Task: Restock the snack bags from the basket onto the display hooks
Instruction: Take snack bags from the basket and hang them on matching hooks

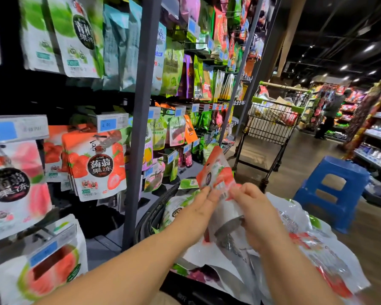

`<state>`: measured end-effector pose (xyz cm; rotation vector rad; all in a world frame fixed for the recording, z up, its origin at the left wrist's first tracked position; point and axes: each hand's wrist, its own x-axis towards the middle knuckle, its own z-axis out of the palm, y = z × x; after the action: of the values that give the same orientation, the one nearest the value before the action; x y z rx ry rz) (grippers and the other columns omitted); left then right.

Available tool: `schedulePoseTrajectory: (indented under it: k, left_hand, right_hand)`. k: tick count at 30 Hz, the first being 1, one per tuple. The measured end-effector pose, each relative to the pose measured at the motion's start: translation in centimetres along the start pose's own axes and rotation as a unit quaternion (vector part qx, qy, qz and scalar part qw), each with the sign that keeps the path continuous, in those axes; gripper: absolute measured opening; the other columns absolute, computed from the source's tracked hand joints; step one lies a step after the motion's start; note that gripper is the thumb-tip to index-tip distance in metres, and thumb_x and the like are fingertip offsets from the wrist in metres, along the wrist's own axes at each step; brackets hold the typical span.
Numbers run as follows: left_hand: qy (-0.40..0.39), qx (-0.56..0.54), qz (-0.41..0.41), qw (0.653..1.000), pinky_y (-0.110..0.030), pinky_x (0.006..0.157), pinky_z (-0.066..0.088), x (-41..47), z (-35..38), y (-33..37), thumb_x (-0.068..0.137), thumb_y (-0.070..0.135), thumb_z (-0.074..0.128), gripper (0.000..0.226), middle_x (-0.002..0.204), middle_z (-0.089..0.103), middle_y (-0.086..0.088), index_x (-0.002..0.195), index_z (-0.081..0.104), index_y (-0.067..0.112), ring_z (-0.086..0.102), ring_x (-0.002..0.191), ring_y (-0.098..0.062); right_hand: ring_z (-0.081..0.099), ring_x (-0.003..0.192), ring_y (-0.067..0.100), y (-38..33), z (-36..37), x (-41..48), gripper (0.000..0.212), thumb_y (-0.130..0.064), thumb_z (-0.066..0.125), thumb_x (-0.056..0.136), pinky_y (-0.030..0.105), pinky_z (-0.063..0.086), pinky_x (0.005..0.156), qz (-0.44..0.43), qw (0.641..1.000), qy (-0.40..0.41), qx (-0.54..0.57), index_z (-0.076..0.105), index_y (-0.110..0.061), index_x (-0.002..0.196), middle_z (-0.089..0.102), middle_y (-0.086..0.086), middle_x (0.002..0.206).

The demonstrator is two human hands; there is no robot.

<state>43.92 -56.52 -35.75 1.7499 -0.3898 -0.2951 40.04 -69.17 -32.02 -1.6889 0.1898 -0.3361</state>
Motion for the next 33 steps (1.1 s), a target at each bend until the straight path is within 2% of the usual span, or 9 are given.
schedulePoseTrajectory:
  k: [2,5,9,12,15,19,21,25,33]
  left_hand:
    - [-0.011,-0.077,-0.015,0.997,-0.05,0.117,0.031,-0.1,0.2,0.6,0.044,0.107,0.029,0.11,0.151,0.045,0.006,0.141,0.037,0.056,0.044,0.138,-0.024]
    - [-0.011,-0.212,-0.032,0.977,-0.06,0.106,0.041,-1.0,0.3,1.4,0.062,0.091,0.046,0.077,0.124,0.068,-0.012,0.119,0.065,0.043,0.062,0.116,-0.039]
    - [-0.017,-0.32,-0.052,0.946,-0.05,0.096,0.044,-2.1,-0.3,1.4,0.075,0.064,0.062,0.062,0.116,0.072,-0.011,0.127,0.06,0.03,0.062,0.116,-0.038]
    - [-0.033,-0.391,-0.039,0.919,-0.045,0.095,0.049,-3.3,-0.7,1.4,0.078,0.041,0.062,0.046,0.108,0.073,-0.018,0.11,0.073,0.01,0.071,0.094,-0.03]
    - [-0.056,-0.435,-0.014,0.899,-0.042,0.083,0.055,-4.3,-0.3,0.6,0.076,0.035,0.053,0.04,0.098,0.075,-0.017,0.089,0.081,0.009,0.073,0.083,-0.026]
    - [-0.03,-0.421,-0.018,0.907,-0.035,0.068,0.056,-5.0,0.3,-1.2,0.073,0.037,0.054,0.038,0.09,0.075,-0.016,0.085,0.078,0.01,0.073,0.073,-0.026]
    - [-0.016,-0.408,-0.021,0.913,-0.032,0.061,0.058,-5.3,0.5,-1.9,0.075,0.04,0.054,0.039,0.092,0.075,-0.016,0.089,0.077,0.012,0.073,0.075,-0.025]
    - [-0.044,-0.365,-0.011,0.93,-0.036,0.082,0.059,-5.7,0.4,-3.1,0.082,0.04,0.069,0.044,0.115,0.072,-0.013,0.119,0.068,0.015,0.071,0.101,-0.027]
    - [-0.076,-0.317,0.032,0.945,-0.044,0.093,0.056,-5.7,-0.5,-5.1,0.048,0.033,0.095,0.08,0.123,0.067,-0.019,0.12,0.069,0.009,0.064,0.114,-0.038]
  right_hand:
    - [0.056,0.063,0.023,0.2,1.0,-1.2,0.028,-0.025,0.064,0.093,0.029,0.043,0.054,-0.019,0.999,-0.012,0.049,0.057,-0.019,0.067,0.054,0.012,0.071]
    - [0.07,0.078,0.007,1.4,1.7,-1.8,0.026,-0.026,0.049,0.103,0.024,0.054,0.066,-0.042,0.998,-0.027,0.042,0.07,-0.02,0.09,0.074,-0.009,0.084]
    - [0.064,0.113,0.008,2.8,2.3,-2.0,0.019,-0.023,0.06,0.097,0.047,0.049,0.103,-0.082,0.996,-0.006,0.02,0.066,-0.035,0.11,0.07,-0.013,0.116]
    - [0.065,0.109,0.005,3.3,2.2,-2.1,0.039,-0.025,0.077,0.084,0.042,0.051,0.101,-0.074,0.996,0.033,0.039,0.059,-0.039,0.116,0.069,-0.018,0.114]
    - [0.069,0.106,0.014,3.2,2.0,-2.6,0.086,-0.046,0.087,0.062,0.044,0.055,0.095,-0.003,0.997,0.004,0.079,0.044,-0.037,0.136,0.067,-0.007,0.123]
    - [0.069,0.102,0.009,3.5,1.6,-3.3,0.087,-0.034,0.09,0.063,0.041,0.057,0.092,-0.008,0.999,0.044,0.013,0.045,-0.038,0.137,0.068,-0.01,0.118]
    - [0.068,0.103,0.005,3.7,1.4,-3.6,0.091,-0.044,0.086,0.052,0.041,0.056,0.094,-0.031,0.997,0.069,-0.017,0.048,-0.042,0.135,0.067,-0.014,0.118]
    - [0.059,0.113,-0.001,3.8,1.2,-4.1,0.078,-0.047,0.078,0.064,0.039,0.05,0.102,-0.081,0.989,0.101,-0.069,0.047,-0.043,0.135,0.059,-0.023,0.125]
    - [0.052,0.124,0.002,3.0,0.0,-6.3,0.042,-0.037,0.054,0.099,0.033,0.043,0.108,-0.106,0.988,0.007,-0.109,0.047,-0.036,0.14,0.054,-0.014,0.137]
